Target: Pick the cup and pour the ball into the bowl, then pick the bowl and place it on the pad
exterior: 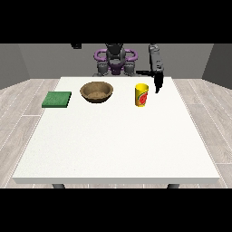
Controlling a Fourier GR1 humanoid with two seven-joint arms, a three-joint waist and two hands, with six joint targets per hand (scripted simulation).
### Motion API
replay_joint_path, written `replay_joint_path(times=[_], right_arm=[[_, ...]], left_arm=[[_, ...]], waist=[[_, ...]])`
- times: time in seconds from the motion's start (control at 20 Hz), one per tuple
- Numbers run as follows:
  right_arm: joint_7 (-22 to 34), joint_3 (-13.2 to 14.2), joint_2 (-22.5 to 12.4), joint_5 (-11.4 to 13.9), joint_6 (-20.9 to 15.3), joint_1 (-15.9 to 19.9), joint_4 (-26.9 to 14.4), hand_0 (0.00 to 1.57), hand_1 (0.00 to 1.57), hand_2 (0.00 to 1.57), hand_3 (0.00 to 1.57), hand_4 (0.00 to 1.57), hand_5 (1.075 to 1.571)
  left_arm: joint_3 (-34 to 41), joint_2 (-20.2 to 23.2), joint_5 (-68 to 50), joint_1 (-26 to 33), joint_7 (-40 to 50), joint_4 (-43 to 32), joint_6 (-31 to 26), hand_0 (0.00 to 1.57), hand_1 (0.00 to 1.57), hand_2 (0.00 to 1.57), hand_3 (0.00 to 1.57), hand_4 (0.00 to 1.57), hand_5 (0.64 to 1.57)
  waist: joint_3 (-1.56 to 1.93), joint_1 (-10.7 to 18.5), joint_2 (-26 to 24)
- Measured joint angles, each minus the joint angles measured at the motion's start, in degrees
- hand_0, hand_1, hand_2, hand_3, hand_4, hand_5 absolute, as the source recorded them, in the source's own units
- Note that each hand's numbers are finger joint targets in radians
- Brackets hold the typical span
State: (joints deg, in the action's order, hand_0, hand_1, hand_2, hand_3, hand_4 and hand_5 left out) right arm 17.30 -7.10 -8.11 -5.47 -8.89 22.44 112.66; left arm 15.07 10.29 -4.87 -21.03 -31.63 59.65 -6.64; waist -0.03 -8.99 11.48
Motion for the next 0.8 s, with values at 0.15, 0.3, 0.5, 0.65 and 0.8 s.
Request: replay_joint_path(times=[0.15, 0.3, 0.5, 0.65, 0.8], right_arm=[[-0.05, 2.60, -1.02, -2.11, 1.81, -1.01, 0.74, 0.00, 0.00, 0.00, 0.00, 0.00, 1.565], [-0.95, 4.12, -2.12, -3.80, 4.05, -2.35, 2.59, 0.00, 0.00, 0.00, 0.00, 0.00, 1.567], [0.33, 5.05, -2.93, -5.09, 5.41, -3.43, 5.89, 0.00, 0.00, 0.00, 0.00, 0.00, 1.567], [1.15, 7.16, -4.32, -7.25, 7.02, -3.53, 7.78, 0.00, 0.00, 0.00, 0.00, 0.00, 1.566], [0.49, 8.93, -5.33, -8.46, 8.49, -4.40, 9.77, 0.00, 0.00, 0.00, 0.00, 0.00, 1.566]], left_arm=[[0.55, 0.33, -0.12, -1.28, -2.73, -4.77, -0.52, 0.00, 0.00, 0.00, 0.00, 0.00, 1.427], [2.22, 1.26, -0.52, -3.23, -6.41, -9.54, -0.21, 0.00, 0.00, 0.00, 0.00, 0.00, 1.414], [3.33, 1.66, -0.20, -6.26, -10.32, -15.91, 1.18, 0.00, 0.00, 0.00, 0.00, 0.00, 1.435], [4.03, 2.00, -0.22, -8.28, -11.83, -19.39, 2.16, 0.00, 0.00, 0.00, 0.00, 0.00, 1.426], [4.81, 3.13, -0.24, -9.33, -14.51, -22.67, 2.08, 0.00, 0.00, 0.00, 0.00, 0.00, 1.439]], waist=[[0.00, -0.34, -0.03], [0.00, -2.03, 1.45], [-0.01, -3.91, 2.69], [-0.02, -5.26, 3.52], [-0.02, -5.93, 4.90]])
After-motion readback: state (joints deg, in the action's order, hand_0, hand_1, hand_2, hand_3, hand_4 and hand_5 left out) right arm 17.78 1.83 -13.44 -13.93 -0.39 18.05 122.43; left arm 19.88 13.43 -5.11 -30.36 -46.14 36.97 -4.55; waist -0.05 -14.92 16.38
